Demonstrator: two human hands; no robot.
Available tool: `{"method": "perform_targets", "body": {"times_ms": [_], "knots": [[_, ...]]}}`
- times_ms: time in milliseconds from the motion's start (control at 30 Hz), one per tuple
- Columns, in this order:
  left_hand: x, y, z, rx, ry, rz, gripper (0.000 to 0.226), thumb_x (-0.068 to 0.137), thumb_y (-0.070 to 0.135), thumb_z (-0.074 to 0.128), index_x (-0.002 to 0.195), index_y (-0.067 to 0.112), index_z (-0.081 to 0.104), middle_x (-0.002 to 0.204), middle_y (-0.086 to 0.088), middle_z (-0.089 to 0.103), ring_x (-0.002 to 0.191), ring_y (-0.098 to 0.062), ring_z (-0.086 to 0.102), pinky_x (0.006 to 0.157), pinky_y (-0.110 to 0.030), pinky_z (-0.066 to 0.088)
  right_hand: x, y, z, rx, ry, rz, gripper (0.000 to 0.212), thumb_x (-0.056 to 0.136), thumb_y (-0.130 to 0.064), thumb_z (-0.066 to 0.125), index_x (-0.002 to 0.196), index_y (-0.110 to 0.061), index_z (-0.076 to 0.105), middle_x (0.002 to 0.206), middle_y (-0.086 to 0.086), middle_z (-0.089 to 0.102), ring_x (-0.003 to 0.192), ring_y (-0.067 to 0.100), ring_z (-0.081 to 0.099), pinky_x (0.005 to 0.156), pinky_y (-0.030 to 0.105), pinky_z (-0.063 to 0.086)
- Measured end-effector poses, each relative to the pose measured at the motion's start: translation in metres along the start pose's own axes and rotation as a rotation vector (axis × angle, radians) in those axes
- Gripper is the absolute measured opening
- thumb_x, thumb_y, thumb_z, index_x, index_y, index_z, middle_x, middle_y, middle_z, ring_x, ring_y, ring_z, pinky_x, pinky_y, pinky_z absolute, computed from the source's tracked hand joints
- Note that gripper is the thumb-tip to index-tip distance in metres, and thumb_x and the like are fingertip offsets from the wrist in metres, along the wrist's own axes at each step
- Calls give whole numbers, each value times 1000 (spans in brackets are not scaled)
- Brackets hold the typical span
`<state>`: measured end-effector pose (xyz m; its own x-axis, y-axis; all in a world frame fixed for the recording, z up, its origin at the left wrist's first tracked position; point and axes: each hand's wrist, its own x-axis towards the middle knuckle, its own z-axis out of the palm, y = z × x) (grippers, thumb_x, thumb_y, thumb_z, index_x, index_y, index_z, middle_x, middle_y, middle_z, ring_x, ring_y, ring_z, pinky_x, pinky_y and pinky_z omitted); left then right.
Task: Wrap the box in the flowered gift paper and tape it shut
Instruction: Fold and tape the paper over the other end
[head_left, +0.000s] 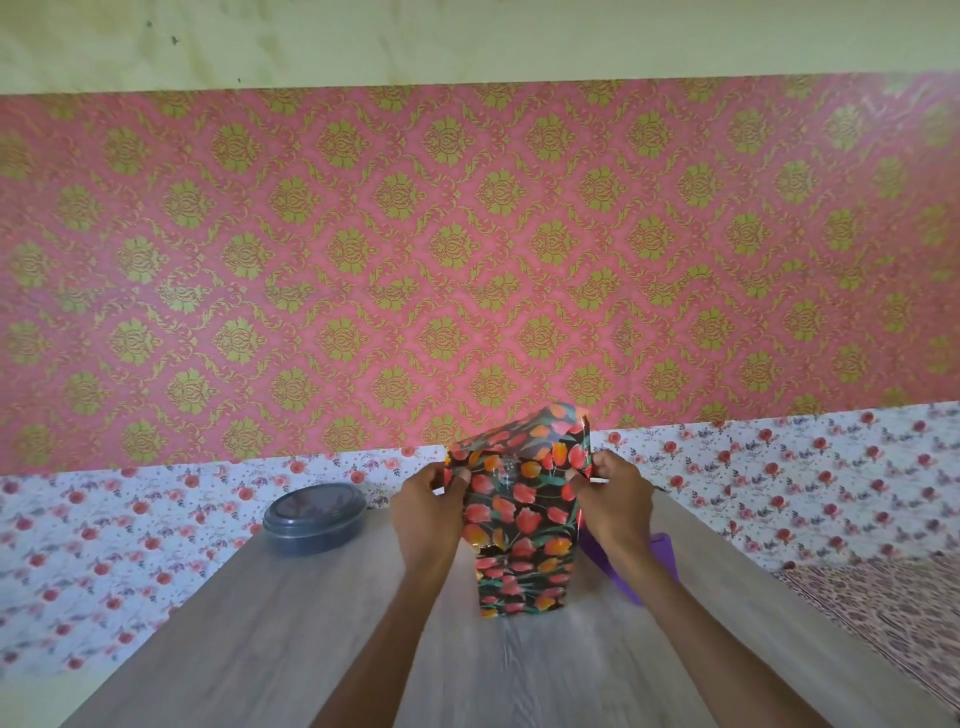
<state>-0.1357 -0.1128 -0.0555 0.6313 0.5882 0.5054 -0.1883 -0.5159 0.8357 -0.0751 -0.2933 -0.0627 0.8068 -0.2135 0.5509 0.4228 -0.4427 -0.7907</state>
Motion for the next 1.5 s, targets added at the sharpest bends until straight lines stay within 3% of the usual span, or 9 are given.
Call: {"method": "perform_targets", "body": {"times_ms": [133,367,567,700,900,1033,1167,1367,1500], "knots": [[3,3,-3,186,-11,27,21,92,17,64,71,13,63,56,5,58,48,-12,55,41,-26,38,5,-4,0,-66,-66,36,27,84,-20,75,72,-10,54,63,0,57,54,16,53,49,28,42],[8,9,-13,63,67,34,13,86,25,73,92,13,72,77,5,66,63,-2,56,53,-17,36,5,-4,-1,-91,18,-2,27,84,-23,75,66,-10,59,54,1,60,45,16,54,45,25,36],[23,5,-21,-127,-99,-167,21,89,12,68,109,6,72,93,-4,73,75,-20,67,77,-41,60,9,-7,-3,-39,-48,-107,25,86,-15,70,65,-8,57,63,2,63,70,15,66,60,29,49],[26,5,-24,-99,-57,-170,18,80,6,75,97,8,76,81,-3,72,72,-24,71,72,-41,61,12,-8,-6,-34,-9,-73,16,81,-10,73,69,-5,65,63,6,68,61,22,66,59,37,56],[25,10,-18,-6,17,-111,13,85,29,74,84,16,72,71,0,69,55,-6,58,50,-19,37,9,-9,1,-57,38,-42,38,86,-21,69,57,-11,47,48,3,50,42,12,41,45,24,28],[30,8,-12,70,-60,-150,26,91,28,62,72,10,68,62,-6,66,56,-19,60,52,-23,44,11,-14,3,-74,-34,23,32,85,-34,72,67,-11,60,56,1,61,49,15,55,47,29,40],[37,9,-7,124,-152,-203,24,85,14,61,62,5,64,69,-15,71,70,-29,72,69,-37,61,13,-14,8,-83,-149,170,20,78,-22,76,85,-4,71,82,14,73,70,27,69,57,35,51],[38,18,-3,232,-127,-132,33,83,13,64,51,8,57,52,-6,58,47,-21,57,51,-25,50,18,-13,21,-128,-99,253,33,76,-15,72,56,-11,47,54,4,50,46,20,44,44,21,28],[38,19,2,242,-75,-139,35,82,14,67,50,9,55,46,-1,50,41,-15,49,42,-18,36,15,-15,29,-179,-181,251,20,79,-20,71,67,-7,61,61,3,58,51,20,54,43,21,33]]}}
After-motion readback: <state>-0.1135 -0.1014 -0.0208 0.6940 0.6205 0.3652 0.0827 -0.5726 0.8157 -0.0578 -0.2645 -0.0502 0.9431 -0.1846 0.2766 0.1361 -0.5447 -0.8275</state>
